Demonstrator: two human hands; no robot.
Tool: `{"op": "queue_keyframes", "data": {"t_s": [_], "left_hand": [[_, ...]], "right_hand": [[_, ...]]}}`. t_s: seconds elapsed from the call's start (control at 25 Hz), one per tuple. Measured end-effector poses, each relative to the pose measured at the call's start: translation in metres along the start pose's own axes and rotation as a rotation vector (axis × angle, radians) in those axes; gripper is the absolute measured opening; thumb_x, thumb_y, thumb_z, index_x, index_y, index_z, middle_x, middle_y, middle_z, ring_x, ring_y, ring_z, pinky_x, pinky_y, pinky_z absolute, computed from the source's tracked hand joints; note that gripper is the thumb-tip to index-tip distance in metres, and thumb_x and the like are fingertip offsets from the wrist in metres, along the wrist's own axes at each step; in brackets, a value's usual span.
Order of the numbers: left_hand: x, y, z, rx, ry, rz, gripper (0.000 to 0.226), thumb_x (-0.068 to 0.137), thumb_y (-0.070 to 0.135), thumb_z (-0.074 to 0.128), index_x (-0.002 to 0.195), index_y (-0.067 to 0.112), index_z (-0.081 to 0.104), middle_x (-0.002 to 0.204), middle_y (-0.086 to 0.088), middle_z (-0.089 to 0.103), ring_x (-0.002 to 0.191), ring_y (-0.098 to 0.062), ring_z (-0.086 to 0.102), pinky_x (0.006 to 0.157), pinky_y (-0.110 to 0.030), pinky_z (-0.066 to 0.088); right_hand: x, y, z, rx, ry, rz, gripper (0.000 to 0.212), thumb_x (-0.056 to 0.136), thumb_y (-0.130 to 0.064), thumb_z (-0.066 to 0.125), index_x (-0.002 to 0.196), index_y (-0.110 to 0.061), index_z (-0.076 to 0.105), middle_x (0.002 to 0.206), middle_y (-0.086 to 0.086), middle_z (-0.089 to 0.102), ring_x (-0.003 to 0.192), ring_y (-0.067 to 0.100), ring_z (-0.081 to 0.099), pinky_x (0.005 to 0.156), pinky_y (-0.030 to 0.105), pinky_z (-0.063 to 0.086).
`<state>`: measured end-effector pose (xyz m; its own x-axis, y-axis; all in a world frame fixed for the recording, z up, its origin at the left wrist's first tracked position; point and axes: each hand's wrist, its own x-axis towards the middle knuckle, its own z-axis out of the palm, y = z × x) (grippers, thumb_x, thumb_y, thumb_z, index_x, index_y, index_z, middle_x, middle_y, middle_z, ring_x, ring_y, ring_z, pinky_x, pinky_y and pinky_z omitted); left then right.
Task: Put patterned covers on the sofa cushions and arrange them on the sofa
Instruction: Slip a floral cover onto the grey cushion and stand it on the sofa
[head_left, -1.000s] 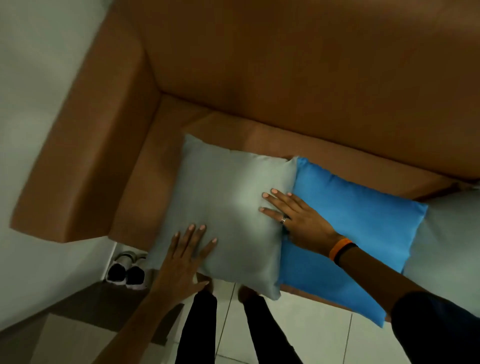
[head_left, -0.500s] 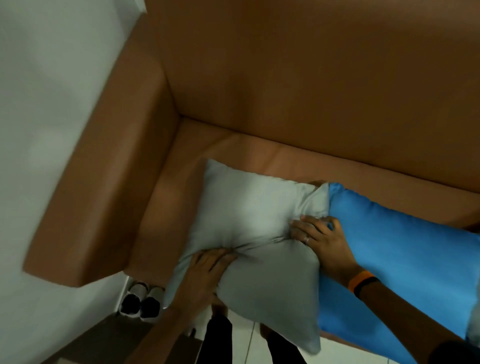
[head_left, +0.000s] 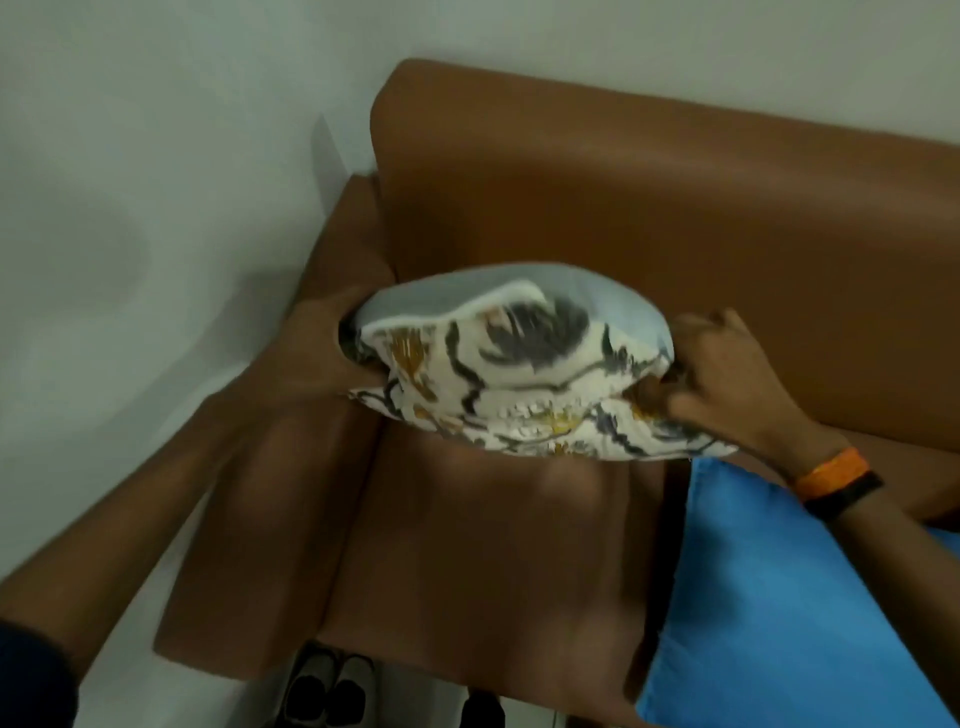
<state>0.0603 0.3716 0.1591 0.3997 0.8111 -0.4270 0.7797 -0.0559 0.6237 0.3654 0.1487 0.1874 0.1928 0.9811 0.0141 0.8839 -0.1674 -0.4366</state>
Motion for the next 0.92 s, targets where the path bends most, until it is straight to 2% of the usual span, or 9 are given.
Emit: {"op": "queue_keyframes", "data": {"t_s": [0.04, 0.08, 0.16, 0.24, 0.32, 0.52, 0.72, 0.84, 0.92], "left_hand": [[0.011, 0.009, -0.013, 0.036, -0.051, 0.096, 0.066, 0.079, 0.016, 0.084, 0.139, 0.021, 0.057, 0.119, -0.003, 0.07, 0.111, 0.005, 0.067, 0.088, -0.005, 0.05], [0.024, 0.01, -0.02, 0.051, -0.084, 0.16, 0.083, 0.068, 0.037, 0.088, 0.142, 0.02, 0.055, 0.127, -0.006, 0.068, 0.118, -0.005, 0.067, 0.091, -0.01, 0.051], [0.041, 0.008, -0.019, 0.006, -0.168, 0.17, 0.128, 0.05, 0.066, 0.081, 0.156, 0.009, 0.038, 0.153, -0.014, 0.05, 0.143, -0.027, 0.049, 0.116, -0.036, 0.043], [0.048, 0.008, 0.001, 0.002, -0.168, 0.195, 0.113, 0.071, 0.061, 0.074, 0.159, 0.006, 0.029, 0.161, -0.015, 0.04, 0.15, -0.03, 0.038, 0.125, -0.039, 0.03], [0.06, -0.002, 0.015, 0.026, -0.08, 0.246, 0.105, 0.072, 0.063, 0.055, 0.157, 0.005, 0.035, 0.158, -0.018, 0.044, 0.147, -0.031, 0.041, 0.125, -0.043, 0.031], [0.07, -0.016, 0.021, 0.002, 0.042, 0.287, 0.076, 0.082, 0.047, 0.046, 0.142, 0.001, 0.052, 0.137, -0.019, 0.062, 0.13, -0.036, 0.057, 0.113, -0.047, 0.044], [0.052, -0.019, 0.047, 0.227, 0.34, 0.262, 0.058, 0.102, 0.023, 0.051, 0.157, 0.011, 0.037, 0.158, -0.02, 0.04, 0.152, -0.037, 0.031, 0.128, -0.063, 0.013], [0.003, -0.01, 0.078, 0.219, 0.529, 0.523, 0.062, 0.096, 0.022, 0.054, 0.152, -0.001, 0.042, 0.155, -0.024, 0.042, 0.151, -0.04, 0.033, 0.127, -0.055, 0.025], [-0.037, 0.001, 0.122, 0.259, 0.418, 0.72, 0.064, 0.095, 0.023, 0.058, 0.151, -0.003, 0.042, 0.156, -0.024, 0.042, 0.151, -0.04, 0.032, 0.127, -0.05, 0.028]], "right_hand": [[0.017, 0.001, -0.004, 0.001, -0.017, 0.03, 0.034, 0.075, -0.063, 0.052, 0.067, -0.032, 0.041, 0.057, -0.006, 0.045, 0.051, 0.017, 0.047, 0.061, 0.037, 0.035], [0.034, 0.006, -0.001, 0.007, -0.053, 0.086, 0.039, 0.081, -0.069, 0.056, 0.073, -0.032, 0.05, 0.062, -0.004, 0.054, 0.054, 0.016, 0.05, 0.058, 0.038, 0.04], [0.06, 0.017, 0.02, 0.077, -0.151, 0.243, 0.048, 0.092, -0.066, 0.063, 0.105, -0.019, 0.064, 0.091, 0.006, 0.069, 0.079, 0.029, 0.065, 0.072, 0.047, 0.054], [0.071, 0.027, 0.048, 0.251, -0.151, 0.383, 0.051, 0.101, -0.052, 0.058, 0.132, -0.012, 0.056, 0.115, 0.007, 0.064, 0.106, 0.038, 0.064, 0.093, 0.054, 0.054], [0.072, 0.03, 0.068, 0.327, -0.055, 0.403, 0.053, 0.104, -0.05, 0.054, 0.145, -0.016, 0.049, 0.125, 0.009, 0.061, 0.119, 0.038, 0.059, 0.103, 0.055, 0.05], [0.07, 0.035, 0.078, 0.204, 0.194, 0.372, 0.037, 0.107, -0.046, 0.049, 0.124, -0.014, 0.059, 0.102, 0.007, 0.068, 0.098, 0.036, 0.067, 0.085, 0.047, 0.053], [0.056, 0.036, 0.077, 0.168, 0.206, 0.396, 0.048, 0.11, -0.048, 0.042, 0.15, -0.022, 0.049, 0.142, 0.008, 0.059, 0.135, 0.029, 0.05, 0.112, 0.052, 0.039], [0.012, 0.036, 0.07, 0.16, 0.303, 0.273, 0.05, 0.106, -0.048, 0.051, 0.15, -0.024, 0.05, 0.149, 0.003, 0.055, 0.14, 0.024, 0.046, 0.113, 0.045, 0.037], [-0.04, 0.055, 0.069, 0.082, 0.223, 0.23, 0.053, 0.103, -0.047, 0.057, 0.148, -0.021, 0.052, 0.151, 0.004, 0.053, 0.14, 0.026, 0.047, 0.114, 0.046, 0.039]]}}
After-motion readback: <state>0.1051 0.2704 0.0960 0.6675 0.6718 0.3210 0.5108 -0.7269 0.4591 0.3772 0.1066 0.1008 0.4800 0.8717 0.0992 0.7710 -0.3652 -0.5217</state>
